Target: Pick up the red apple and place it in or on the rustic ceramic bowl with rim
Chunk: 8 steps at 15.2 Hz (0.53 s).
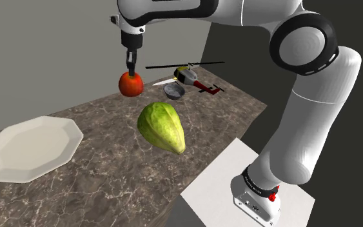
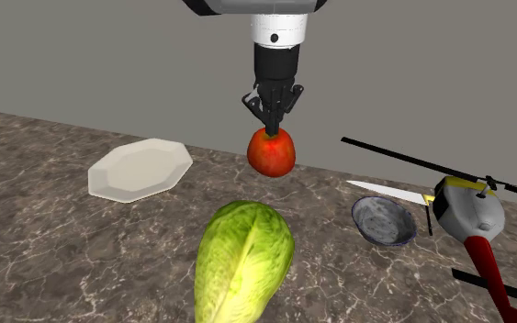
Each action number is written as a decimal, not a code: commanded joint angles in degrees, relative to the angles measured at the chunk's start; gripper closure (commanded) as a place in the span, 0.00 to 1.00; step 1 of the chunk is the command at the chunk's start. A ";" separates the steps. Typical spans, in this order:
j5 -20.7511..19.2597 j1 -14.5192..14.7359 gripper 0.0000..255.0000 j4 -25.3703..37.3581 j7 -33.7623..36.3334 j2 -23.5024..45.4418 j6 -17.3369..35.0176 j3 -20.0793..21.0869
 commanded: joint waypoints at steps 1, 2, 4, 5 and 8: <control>-0.01 0.08 1.00 1.61 0.09 -0.01 -1.63 0.04; 0.00 0.09 1.00 2.36 0.09 -0.02 -2.39 0.05; 0.00 0.12 1.00 3.93 0.10 -0.01 -3.94 0.06; 0.00 0.14 1.00 4.74 0.11 0.03 -4.72 0.07; -0.02 0.20 1.00 7.32 0.13 0.21 -7.12 0.09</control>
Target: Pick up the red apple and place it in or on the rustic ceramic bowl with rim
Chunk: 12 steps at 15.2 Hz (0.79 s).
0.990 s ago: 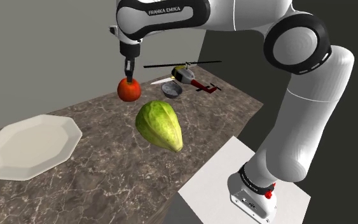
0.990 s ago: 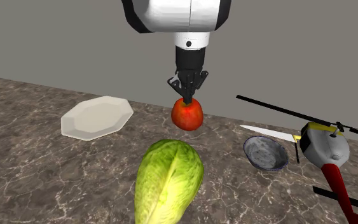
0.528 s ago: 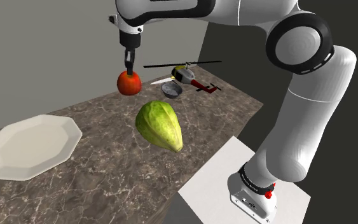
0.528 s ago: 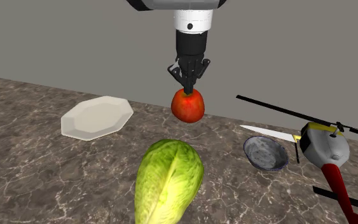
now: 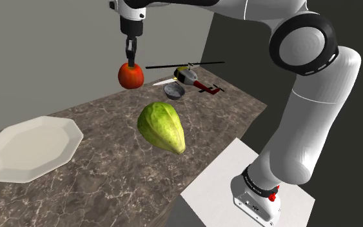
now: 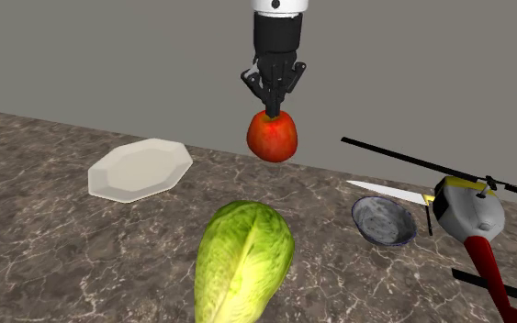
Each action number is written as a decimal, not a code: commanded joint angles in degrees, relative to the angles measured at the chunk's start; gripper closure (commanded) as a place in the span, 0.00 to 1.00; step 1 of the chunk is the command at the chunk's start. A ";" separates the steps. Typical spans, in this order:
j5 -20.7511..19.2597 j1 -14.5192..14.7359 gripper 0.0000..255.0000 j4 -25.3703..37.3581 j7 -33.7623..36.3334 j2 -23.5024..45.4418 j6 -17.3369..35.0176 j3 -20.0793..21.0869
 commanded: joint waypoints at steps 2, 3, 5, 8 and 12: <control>-0.05 0.13 1.00 2.84 0.11 0.33 -2.54 0.05; -0.07 0.15 1.00 3.80 0.13 0.47 -3.37 0.05; -0.11 0.21 1.00 5.82 0.15 0.79 -5.06 0.06; 0.33 -1.40 1.00 5.33 -2.19 -0.64 -6.01 -0.69; 1.09 -4.57 1.00 4.41 -6.96 -2.95 -7.42 -2.36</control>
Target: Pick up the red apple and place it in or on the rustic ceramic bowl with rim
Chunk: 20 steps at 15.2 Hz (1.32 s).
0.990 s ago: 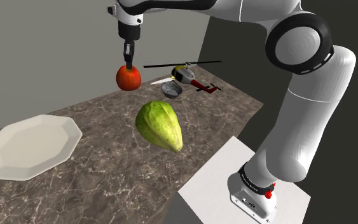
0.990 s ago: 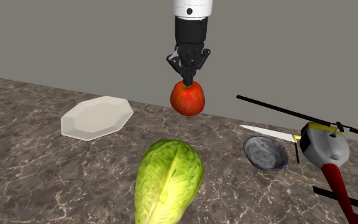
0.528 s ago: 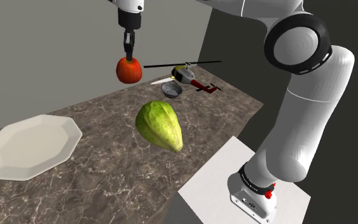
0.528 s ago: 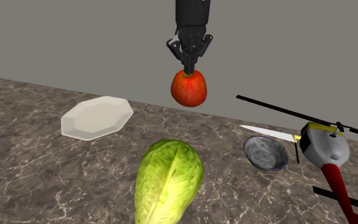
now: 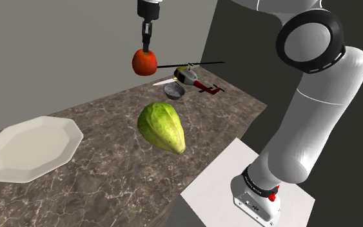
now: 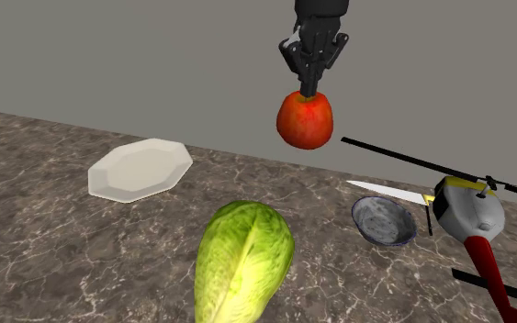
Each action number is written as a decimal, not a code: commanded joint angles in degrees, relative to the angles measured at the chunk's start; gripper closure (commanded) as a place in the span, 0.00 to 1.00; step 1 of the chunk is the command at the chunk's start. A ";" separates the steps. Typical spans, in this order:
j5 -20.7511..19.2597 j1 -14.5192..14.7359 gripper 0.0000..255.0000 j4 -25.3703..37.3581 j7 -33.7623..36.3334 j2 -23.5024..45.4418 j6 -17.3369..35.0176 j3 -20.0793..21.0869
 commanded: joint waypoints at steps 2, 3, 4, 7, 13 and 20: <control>0.43 -2.20 1.00 0.91 -3.51 -0.72 -1.67 -1.27; 0.58 -2.97 1.00 1.08 -4.73 -1.02 -2.15 -1.74; 0.71 -3.74 1.00 1.33 -5.94 -1.25 -2.65 -2.19; 1.10 -6.05 1.00 2.63 -9.61 -1.57 -4.33 -3.62; 1.87 -10.76 1.00 7.89 -17.00 -0.31 -8.49 -6.50; 1.82 -10.69 1.00 -0.77 -17.11 -2.54 -2.06 -6.49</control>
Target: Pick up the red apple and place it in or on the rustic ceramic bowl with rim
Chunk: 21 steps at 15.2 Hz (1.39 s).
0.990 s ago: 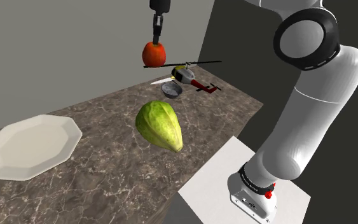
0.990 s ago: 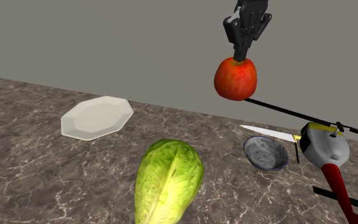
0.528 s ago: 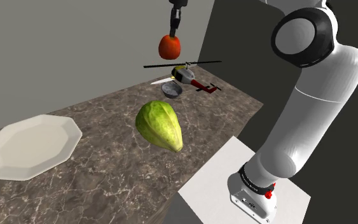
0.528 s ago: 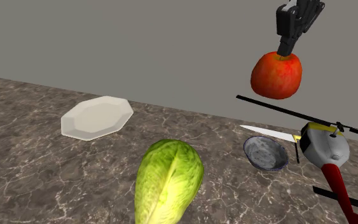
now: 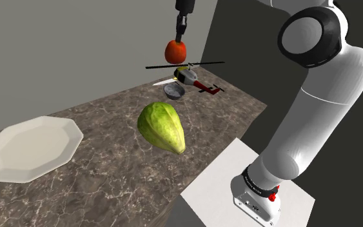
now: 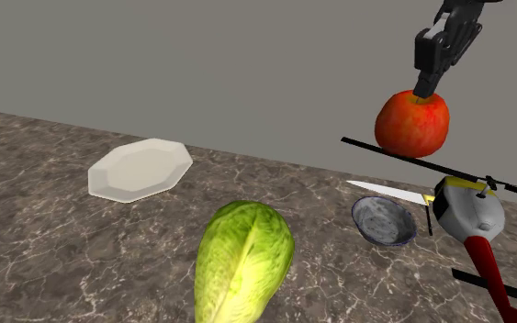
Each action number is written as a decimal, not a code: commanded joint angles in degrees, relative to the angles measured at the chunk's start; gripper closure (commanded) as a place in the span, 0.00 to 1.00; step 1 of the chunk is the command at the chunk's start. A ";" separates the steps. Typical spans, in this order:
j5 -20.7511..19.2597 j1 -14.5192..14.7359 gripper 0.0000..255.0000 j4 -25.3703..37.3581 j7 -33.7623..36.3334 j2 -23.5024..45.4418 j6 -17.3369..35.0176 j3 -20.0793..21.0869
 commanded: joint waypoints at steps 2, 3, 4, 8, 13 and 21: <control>-0.01 0.00 1.00 -3.53 -0.08 -0.81 2.76 -0.01; -0.02 0.01 1.00 -4.56 -0.09 -1.00 3.60 -0.01; -0.02 0.02 1.00 -5.57 -0.11 -1.16 4.44 0.00; -0.02 0.04 1.00 -9.35 -0.17 -1.67 7.72 0.00; -0.01 0.06 1.00 -13.59 -0.25 -1.95 11.67 0.01; 0.03 0.07 1.00 -18.69 -0.37 -1.78 16.95 0.03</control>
